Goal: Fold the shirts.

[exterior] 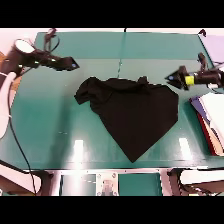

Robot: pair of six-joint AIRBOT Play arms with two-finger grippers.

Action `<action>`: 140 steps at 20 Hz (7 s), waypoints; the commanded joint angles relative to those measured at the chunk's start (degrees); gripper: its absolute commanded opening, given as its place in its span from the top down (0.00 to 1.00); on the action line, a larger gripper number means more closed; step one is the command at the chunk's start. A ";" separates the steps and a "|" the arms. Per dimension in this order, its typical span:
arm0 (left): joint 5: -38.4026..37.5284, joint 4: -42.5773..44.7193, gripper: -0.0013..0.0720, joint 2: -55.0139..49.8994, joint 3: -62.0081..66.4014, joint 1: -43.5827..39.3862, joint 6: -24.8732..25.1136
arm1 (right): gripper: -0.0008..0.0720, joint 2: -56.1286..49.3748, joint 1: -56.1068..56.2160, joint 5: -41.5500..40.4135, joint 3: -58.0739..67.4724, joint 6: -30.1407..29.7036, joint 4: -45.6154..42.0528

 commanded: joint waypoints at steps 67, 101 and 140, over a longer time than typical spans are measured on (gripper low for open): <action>-3.30 2.45 0.95 -0.07 -17.92 -10.32 3.19 | 0.91 9.75 -13.94 -10.51 -34.73 -4.07 -10.05; -17.88 46.75 0.95 52.04 16.00 -10.34 -30.86 | 0.97 37.46 -13.81 12.59 33.18 12.96 13.42; -4.83 3.39 0.10 3.26 -28.33 6.69 -13.73 | 0.59 -10.86 -26.71 6.01 -0.59 -14.71 1.75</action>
